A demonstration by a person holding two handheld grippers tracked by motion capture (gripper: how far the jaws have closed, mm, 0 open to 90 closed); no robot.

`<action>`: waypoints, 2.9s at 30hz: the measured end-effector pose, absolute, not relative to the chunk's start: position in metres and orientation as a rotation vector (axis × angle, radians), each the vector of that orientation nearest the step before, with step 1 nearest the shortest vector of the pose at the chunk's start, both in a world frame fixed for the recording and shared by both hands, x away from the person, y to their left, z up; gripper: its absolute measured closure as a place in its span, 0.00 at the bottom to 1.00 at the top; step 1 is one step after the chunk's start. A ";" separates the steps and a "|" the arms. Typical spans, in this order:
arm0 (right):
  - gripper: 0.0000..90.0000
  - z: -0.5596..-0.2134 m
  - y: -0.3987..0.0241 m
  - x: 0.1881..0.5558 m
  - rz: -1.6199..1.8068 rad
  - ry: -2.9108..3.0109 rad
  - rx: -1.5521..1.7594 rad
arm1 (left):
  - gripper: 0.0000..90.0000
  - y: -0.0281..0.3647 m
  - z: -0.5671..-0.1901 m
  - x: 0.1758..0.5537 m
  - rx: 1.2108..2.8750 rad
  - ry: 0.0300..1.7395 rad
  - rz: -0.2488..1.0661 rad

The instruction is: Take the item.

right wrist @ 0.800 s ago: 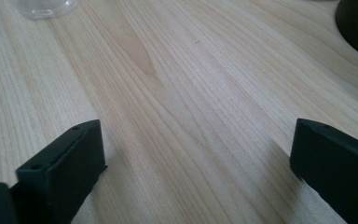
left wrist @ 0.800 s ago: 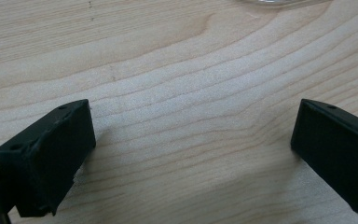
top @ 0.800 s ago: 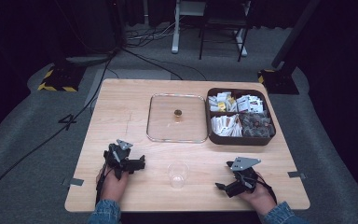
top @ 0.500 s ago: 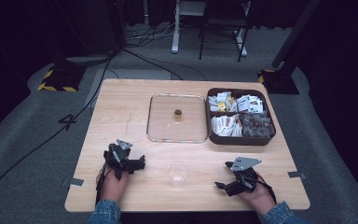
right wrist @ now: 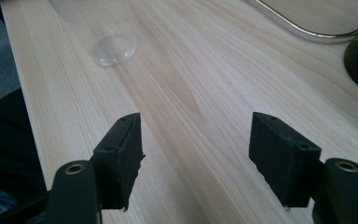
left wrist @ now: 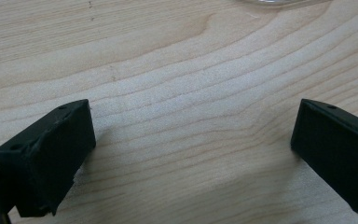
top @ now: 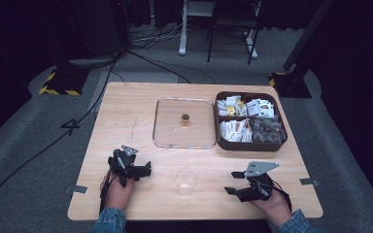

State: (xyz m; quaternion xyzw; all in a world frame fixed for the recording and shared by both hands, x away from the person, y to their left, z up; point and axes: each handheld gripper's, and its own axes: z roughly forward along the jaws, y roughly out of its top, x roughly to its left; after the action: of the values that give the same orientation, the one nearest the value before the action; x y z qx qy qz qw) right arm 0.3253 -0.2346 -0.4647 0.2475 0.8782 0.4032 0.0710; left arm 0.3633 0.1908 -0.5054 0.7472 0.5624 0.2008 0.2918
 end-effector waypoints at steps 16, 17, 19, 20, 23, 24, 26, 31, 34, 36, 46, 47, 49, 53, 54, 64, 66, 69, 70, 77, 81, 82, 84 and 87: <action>0.40 -0.421 -0.232 0.315 1.372 2.523 0.676 | 0.00 0.191 -0.505 0.363 1.991 1.499 0.535; 0.40 -0.419 -0.232 0.315 1.370 2.518 0.674 | 0.00 0.191 -0.505 0.363 1.989 1.500 0.536; 0.40 -0.416 -0.233 0.317 1.371 2.509 0.679 | 0.00 0.191 -0.505 0.364 1.989 1.500 0.538; 0.39 -0.415 -0.234 0.318 1.368 2.505 0.683 | 0.00 0.191 -0.505 0.364 1.989 1.500 0.538; 0.39 -0.410 -0.234 0.320 1.365 2.498 0.695 | 0.00 0.190 -0.505 0.364 1.989 1.501 0.539; 0.38 -0.408 -0.234 0.321 1.357 2.496 0.700 | 0.00 0.191 -0.505 0.364 1.989 1.500 0.539; 0.38 -0.406 -0.235 0.324 1.343 2.492 0.702 | 0.00 0.190 -0.505 0.364 1.990 1.500 0.539; 0.38 -0.395 -0.238 0.335 1.306 2.460 0.707 | 0.00 0.190 -0.505 0.364 1.989 1.502 0.538; 0.38 -0.386 -0.243 0.345 1.288 2.439 0.717 | 0.00 0.191 -0.505 0.364 1.992 1.497 0.535; 0.38 -0.380 -0.247 0.354 1.270 2.431 0.733 | 0.00 0.191 -0.505 0.365 1.995 1.491 0.538; 0.38 -0.362 -0.271 0.396 1.186 2.371 0.839 | 0.00 0.194 -0.506 0.365 2.015 1.455 0.520; 0.38 -0.362 -0.274 0.401 1.173 2.366 0.855 | 0.00 0.194 -0.505 0.365 2.019 1.449 0.525; 0.38 -0.362 -0.276 0.405 1.162 2.362 0.872 | 0.00 0.194 -0.505 0.365 2.020 1.447 0.524; 0.38 -0.362 -0.292 0.428 1.120 2.330 0.932 | 0.00 0.196 -0.505 0.365 2.027 1.443 0.518; 0.38 -0.362 -0.297 0.434 1.113 2.317 0.958 | 0.00 0.196 -0.505 0.365 2.026 1.443 0.521; 0.32 -0.378 -0.331 0.469 1.009 2.251 1.152 | 0.00 0.198 -0.505 0.366 2.024 1.447 0.520; 0.31 -0.380 -0.334 0.472 0.999 2.248 1.164 | 0.00 0.197 -0.505 0.366 2.021 1.448 0.520; 0.30 -0.388 -0.344 0.483 0.966 2.228 1.227 | 0.00 0.197 -0.505 0.367 2.018 1.451 0.522; 0.30 -0.388 -0.344 0.483 0.966 2.228 1.227 | 0.00 0.197 -0.505 0.367 2.018 1.451 0.522; 0.38 -0.405 -0.351 0.501 0.935 2.244 1.295 | 0.00 0.197 -0.505 0.367 2.019 1.453 0.522; 0.43 -0.415 -0.351 0.509 0.921 2.261 1.327 | 0.00 0.197 -0.505 0.367 2.019 1.453 0.522; 0.44 -0.417 -0.351 0.510 0.921 2.264 1.333 | 0.00 0.197 -0.505 0.367 2.019 1.453 0.522; 0.45 -0.421 -0.351 0.512 0.922 2.269 1.351 | 0.00 0.197 -0.505 0.367 2.019 1.453 0.522; 0.48 -0.426 -0.350 0.514 0.900 2.280 1.355 | 0.00 0.196 -0.505 0.367 2.016 1.457 0.519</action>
State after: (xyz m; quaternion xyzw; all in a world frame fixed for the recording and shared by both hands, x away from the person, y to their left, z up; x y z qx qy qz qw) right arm 0.5137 -0.3496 -0.4259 0.4767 0.8022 0.3168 0.1697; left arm 0.3670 0.1964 -0.5054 0.7579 0.5476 0.1949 0.2960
